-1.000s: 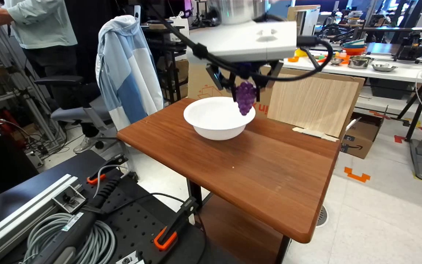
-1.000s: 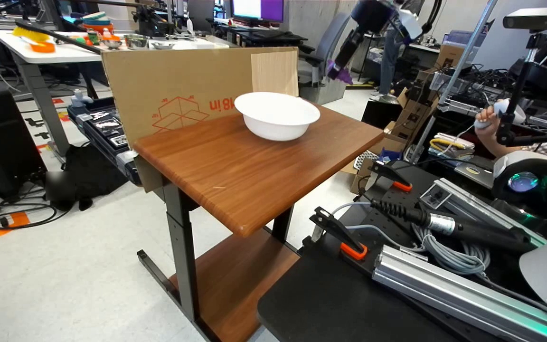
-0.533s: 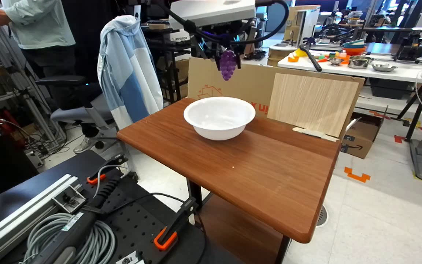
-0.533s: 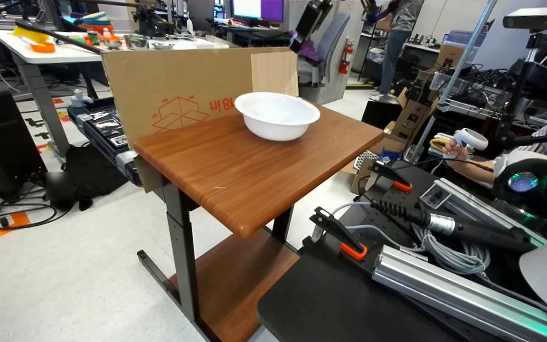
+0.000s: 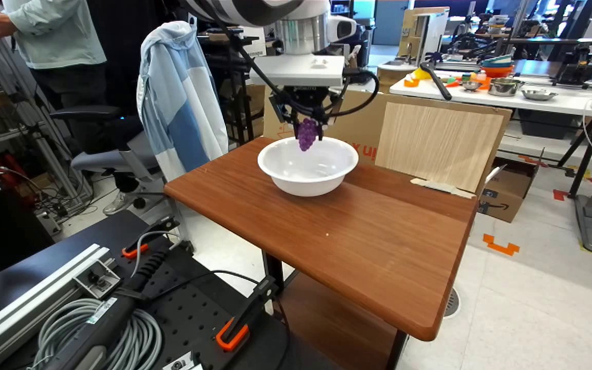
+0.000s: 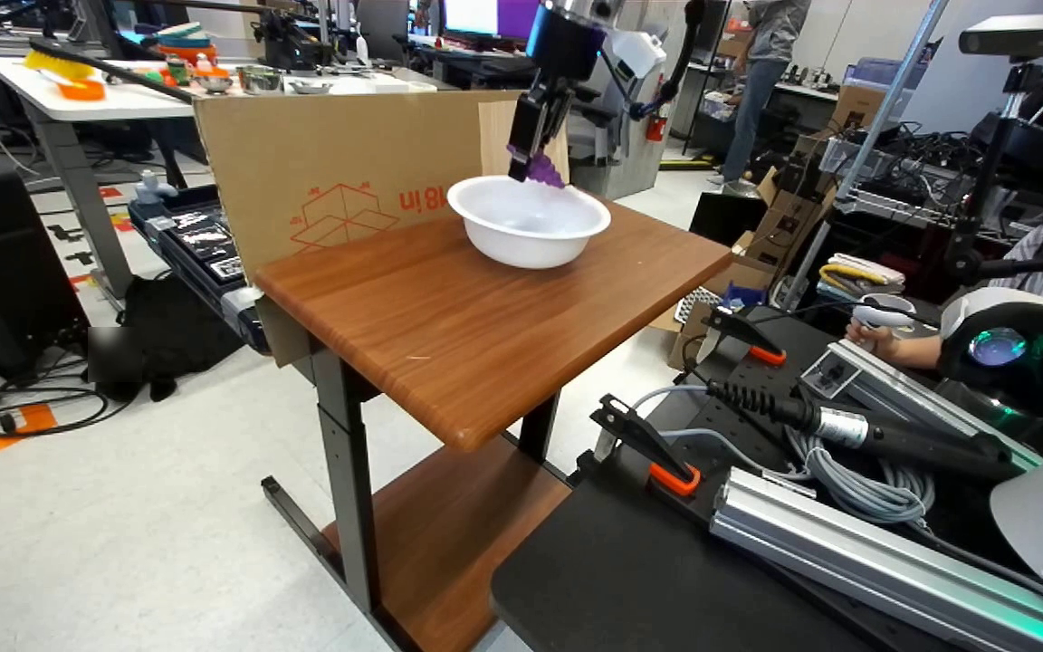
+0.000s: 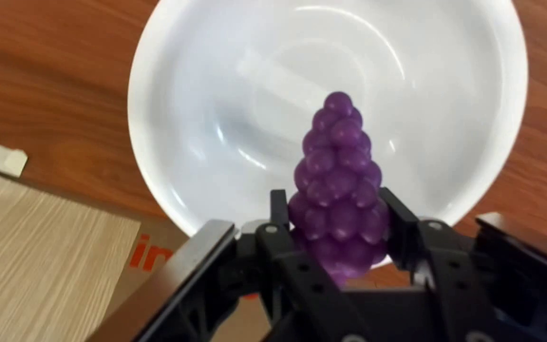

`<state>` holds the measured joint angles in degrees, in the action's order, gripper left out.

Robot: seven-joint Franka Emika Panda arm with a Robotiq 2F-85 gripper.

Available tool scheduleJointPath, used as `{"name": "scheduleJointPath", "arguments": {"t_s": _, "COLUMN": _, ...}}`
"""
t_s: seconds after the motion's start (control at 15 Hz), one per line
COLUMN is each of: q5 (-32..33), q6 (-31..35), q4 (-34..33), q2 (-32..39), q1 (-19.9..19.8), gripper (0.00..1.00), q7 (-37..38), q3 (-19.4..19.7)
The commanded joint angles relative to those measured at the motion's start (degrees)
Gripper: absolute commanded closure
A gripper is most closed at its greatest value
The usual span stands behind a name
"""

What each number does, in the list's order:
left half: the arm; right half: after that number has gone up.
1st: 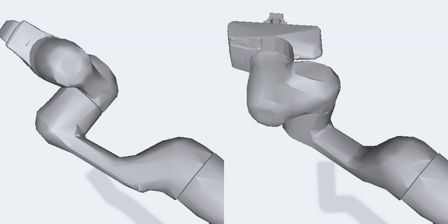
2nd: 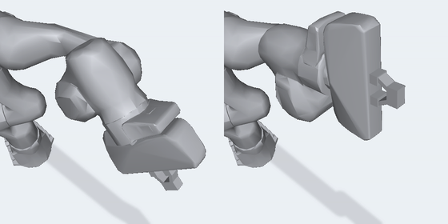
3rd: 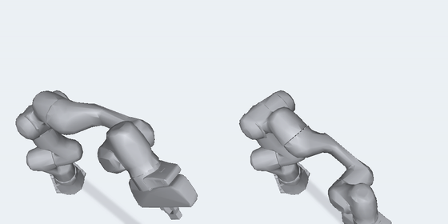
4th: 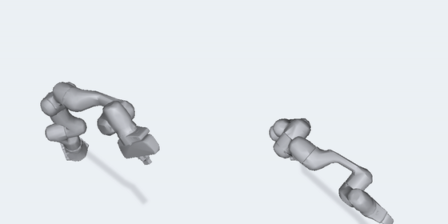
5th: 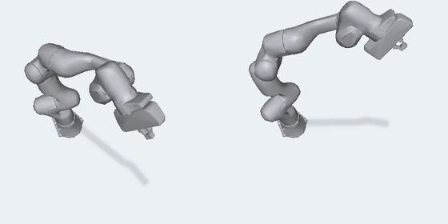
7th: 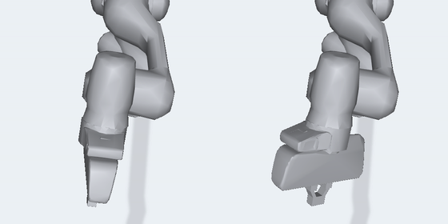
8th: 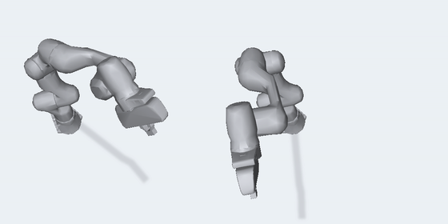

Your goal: Put the purple toy into the dish.

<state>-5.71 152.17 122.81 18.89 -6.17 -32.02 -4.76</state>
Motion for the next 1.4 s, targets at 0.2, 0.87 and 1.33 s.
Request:
{"name": "scheduleJointPath", "arguments": {"t_s": 0.2, "q5": 3.5, "q6": -12.7, "q4": -10.7, "q2": 10.3, "q1": -0.6, "gripper": 0.27, "q7": 5.8, "q3": 2.5}}
{"name": "scheduleJointPath", "arguments": {"t_s": 0.87, "q5": 2.8, "q6": -18.0, "q4": -3.5, "q2": -3.0, "q1": -2.9, "gripper": 0.00, "q7": 0.8, "q3": 2.4}}
{"name": "scheduleJointPath", "arguments": {"t_s": 1.33, "q5": 2.0, "q6": -18.2, "q4": -4.6, "q2": -2.4, "q1": -2.3, "gripper": 0.00, "q7": 1.0, "q3": 3.2}}
